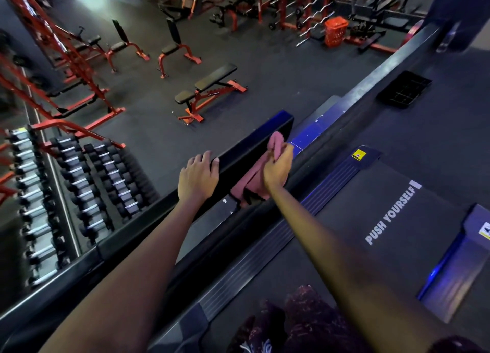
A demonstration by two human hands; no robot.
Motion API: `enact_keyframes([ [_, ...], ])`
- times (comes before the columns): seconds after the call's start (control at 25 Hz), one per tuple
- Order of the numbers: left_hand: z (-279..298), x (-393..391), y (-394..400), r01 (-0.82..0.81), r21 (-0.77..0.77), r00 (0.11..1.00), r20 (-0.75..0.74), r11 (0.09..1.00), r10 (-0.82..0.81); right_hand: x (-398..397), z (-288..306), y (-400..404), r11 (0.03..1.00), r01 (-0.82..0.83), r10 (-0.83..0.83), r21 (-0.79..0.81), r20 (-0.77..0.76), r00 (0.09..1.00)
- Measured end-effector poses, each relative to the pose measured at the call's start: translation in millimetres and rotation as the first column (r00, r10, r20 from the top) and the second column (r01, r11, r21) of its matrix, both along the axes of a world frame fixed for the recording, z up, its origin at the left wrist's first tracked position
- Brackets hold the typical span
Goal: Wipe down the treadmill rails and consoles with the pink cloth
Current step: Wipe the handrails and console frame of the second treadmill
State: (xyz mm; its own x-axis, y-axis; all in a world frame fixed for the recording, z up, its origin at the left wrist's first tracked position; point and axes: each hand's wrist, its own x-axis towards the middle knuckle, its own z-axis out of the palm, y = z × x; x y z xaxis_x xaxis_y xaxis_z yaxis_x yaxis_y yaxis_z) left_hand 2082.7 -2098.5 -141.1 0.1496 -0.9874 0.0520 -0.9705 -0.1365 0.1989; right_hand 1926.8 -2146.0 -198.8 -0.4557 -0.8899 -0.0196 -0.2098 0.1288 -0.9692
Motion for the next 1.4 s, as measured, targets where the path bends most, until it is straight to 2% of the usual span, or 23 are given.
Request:
enact_keyframes([
  [0.08, -0.7, 0.4, -0.1, 0.001, -0.002, 1.0, 0.006, 1.0, -0.001, -6.4, 10.5, -13.4, 0.998, 0.035, -0.032, 0.057, -0.039, 0.999],
  [0.16, -1.5, 0.9, -0.4, 0.0, -0.002, 1.0, 0.002, 1.0, 0.0, 3.4, 21.1, -8.5, 0.999, 0.037, -0.042, -0.034, -0.169, 0.985],
  [0.28, -1.8, 1.8, -1.5, -0.004, -0.007, 1.0, -0.02, 1.0, 0.004, 32.4, 6.3, 34.1, 0.966, -0.162, 0.094, -0.202, -0.309, 0.947],
  [0.36, -1.0, 1.5, -0.1, 0.011, -0.011, 1.0, -0.023, 1.0, -0.011, 33.0, -9.2, 46.4, 0.962, -0.222, 0.181, -0.16, -0.239, 0.954],
  [0.44, 0.2, 1.0, 0.9, 0.023, -0.02, 0.999, -0.023, 1.0, -0.024, 23.0, -6.7, 29.2, 0.989, -0.142, 0.138, -0.03, -0.091, 0.986],
  [0.48, 0.2, 1.4, 1.1, 0.026, -0.026, 0.999, -0.022, 0.999, -0.027, 19.3, -0.9, 19.8, 0.997, -0.075, 0.076, 0.025, -0.064, 0.995],
  [0.56, 0.1, 2.5, 0.7, 0.026, -0.023, 0.999, -0.022, 0.999, -0.027, 22.0, 10.1, 16.0, 1.0, -0.01, 0.013, 0.018, -0.184, 0.983],
  [0.64, 0.4, 2.6, 0.3, 0.022, -0.022, 0.999, -0.041, 1.0, -0.023, 38.7, 14.0, 37.2, 0.983, -0.142, 0.1, -0.117, -0.307, 0.946],
  [0.72, 3.2, 2.9, -1.4, 0.024, -0.034, 0.997, -0.075, 0.999, -0.027, 54.0, 2.0, 61.7, 0.941, -0.283, 0.199, -0.187, -0.371, 0.907],
  [0.8, 4.7, 3.7, 2.6, 0.054, -0.043, 0.99, -0.13, 0.998, -0.059, 49.0, -4.4, 59.7, 0.944, -0.29, 0.224, -0.159, -0.338, 0.914],
  [0.88, 4.9, 9.3, 12.4, 0.119, -0.058, 0.98, -0.155, 0.991, -0.126, 40.0, -0.1, 46.6, 0.977, -0.199, 0.176, -0.077, -0.239, 0.955],
  [0.96, 2.3, 23.3, 30.6, 0.156, -0.064, 0.979, -0.121, 0.986, -0.163, 40.7, 9.0, 42.1, 0.991, -0.124, 0.109, -0.044, -0.254, 0.961],
  [1.0, 0.0, 32.9, 41.4, 0.169, -0.057, 0.981, -0.083, 0.984, -0.173, 46.2, 12.5, 46.3, 0.987, -0.144, 0.118, -0.064, -0.304, 0.945],
  [1.16, -6.3, 69.7, 85.0, 0.178, 0.007, 0.974, 0.139, 0.984, -0.178, 59.5, 0.5, 74.8, 0.887, -0.401, 0.233, -0.228, -0.528, 0.817],
  [1.32, -7.8, 89.0, 123.0, 0.078, 0.006, 0.971, 0.228, 0.997, -0.077, 53.0, 7.7, 69.1, 0.934, -0.32, 0.226, -0.156, -0.434, 0.872],
  [1.4, -10.0, 99.8, 143.2, -0.016, -0.024, 0.976, 0.216, 1.0, 0.02, 69.8, 18.0, 84.0, 0.899, -0.386, 0.242, -0.206, -0.501, 0.831],
])
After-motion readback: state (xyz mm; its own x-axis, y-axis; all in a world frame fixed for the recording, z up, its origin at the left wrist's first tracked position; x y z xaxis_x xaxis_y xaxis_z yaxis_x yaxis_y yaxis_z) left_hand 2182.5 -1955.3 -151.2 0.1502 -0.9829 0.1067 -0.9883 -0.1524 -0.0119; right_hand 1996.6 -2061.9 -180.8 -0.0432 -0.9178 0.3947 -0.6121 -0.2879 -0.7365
